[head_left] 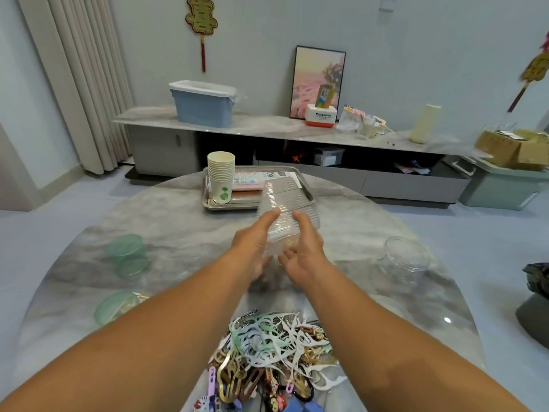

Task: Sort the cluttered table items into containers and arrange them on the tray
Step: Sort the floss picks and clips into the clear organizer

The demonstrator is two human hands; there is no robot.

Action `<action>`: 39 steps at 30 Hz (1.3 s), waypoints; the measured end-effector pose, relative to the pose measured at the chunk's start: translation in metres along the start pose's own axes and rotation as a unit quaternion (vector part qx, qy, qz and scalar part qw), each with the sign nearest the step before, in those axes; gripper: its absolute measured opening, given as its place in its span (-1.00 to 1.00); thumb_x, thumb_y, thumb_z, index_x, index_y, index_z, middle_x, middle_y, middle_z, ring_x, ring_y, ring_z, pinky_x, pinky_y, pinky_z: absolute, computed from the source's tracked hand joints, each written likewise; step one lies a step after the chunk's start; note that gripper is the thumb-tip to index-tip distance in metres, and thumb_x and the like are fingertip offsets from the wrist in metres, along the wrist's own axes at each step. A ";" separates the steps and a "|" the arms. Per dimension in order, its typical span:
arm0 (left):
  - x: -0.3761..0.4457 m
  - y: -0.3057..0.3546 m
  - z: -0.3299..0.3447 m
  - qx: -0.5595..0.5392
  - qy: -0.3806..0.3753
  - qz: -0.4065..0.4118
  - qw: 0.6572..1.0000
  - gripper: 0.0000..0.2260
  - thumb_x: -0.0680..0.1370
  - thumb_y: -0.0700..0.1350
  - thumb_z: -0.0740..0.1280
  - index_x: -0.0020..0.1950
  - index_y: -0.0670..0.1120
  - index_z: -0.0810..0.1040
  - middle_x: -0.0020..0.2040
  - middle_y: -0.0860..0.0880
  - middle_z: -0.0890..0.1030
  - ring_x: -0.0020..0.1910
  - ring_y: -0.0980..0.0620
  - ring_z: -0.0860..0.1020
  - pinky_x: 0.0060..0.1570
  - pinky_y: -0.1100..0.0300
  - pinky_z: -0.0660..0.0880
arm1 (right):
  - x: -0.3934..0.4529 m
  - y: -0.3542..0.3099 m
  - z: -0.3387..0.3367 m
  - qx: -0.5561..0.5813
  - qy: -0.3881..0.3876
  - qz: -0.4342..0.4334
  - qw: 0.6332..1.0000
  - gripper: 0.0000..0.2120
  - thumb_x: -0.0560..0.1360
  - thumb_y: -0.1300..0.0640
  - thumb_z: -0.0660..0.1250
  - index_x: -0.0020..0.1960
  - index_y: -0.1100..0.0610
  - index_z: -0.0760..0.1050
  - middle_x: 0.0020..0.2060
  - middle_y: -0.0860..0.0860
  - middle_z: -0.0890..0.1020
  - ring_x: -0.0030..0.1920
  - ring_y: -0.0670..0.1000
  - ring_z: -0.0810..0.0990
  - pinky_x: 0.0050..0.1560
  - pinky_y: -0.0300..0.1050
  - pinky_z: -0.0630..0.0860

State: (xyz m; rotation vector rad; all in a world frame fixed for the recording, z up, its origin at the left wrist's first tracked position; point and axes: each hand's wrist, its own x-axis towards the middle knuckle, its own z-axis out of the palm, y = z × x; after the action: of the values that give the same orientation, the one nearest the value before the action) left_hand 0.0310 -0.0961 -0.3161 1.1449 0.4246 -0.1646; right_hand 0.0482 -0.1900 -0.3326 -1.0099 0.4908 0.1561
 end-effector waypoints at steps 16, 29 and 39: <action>0.016 0.061 -0.082 0.606 -0.074 0.192 0.768 -0.01 0.30 0.00 0.64 0.62 0.03 0.18 0.55 -0.02 0.27 0.52 -0.06 0.20 0.49 -0.02 0.25 | 0.006 -0.088 -0.149 -0.795 0.305 -0.232 0.471 -0.55 0.50 0.24 0.26 0.36 0.03 0.31 0.10 0.12 0.59 0.14 0.17 0.52 0.18 0.07 0.34; 0.027 0.099 -0.087 0.848 -0.052 0.139 0.508 -0.05 0.39 -0.13 0.57 0.64 0.11 0.10 0.59 0.00 0.25 0.50 -0.10 0.31 0.39 -0.06 0.39 | 0.010 -0.053 -0.108 -0.778 0.125 -0.343 0.512 -0.53 0.53 0.30 0.23 0.37 -0.05 0.48 -0.02 -0.03 0.72 0.17 0.04 0.63 0.54 0.07 -0.07; 0.020 0.068 -0.090 0.827 -0.071 0.314 0.462 -0.14 0.45 -0.17 0.37 0.66 0.08 -0.01 0.65 -0.06 0.02 0.63 -0.07 -0.02 0.59 0.01 0.00 | 0.006 -0.021 -0.087 -0.687 0.003 -0.423 0.591 -0.68 0.68 0.02 0.13 0.20 0.03 0.63 0.12 0.03 0.70 0.17 0.04 0.60 0.54 0.03 0.07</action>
State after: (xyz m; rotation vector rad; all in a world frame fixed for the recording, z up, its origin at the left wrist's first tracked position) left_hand 0.0504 0.0155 -0.2983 3.1347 -0.6352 0.0573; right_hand 0.0328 -0.2754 -0.3568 -2.6837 -0.3164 -0.4319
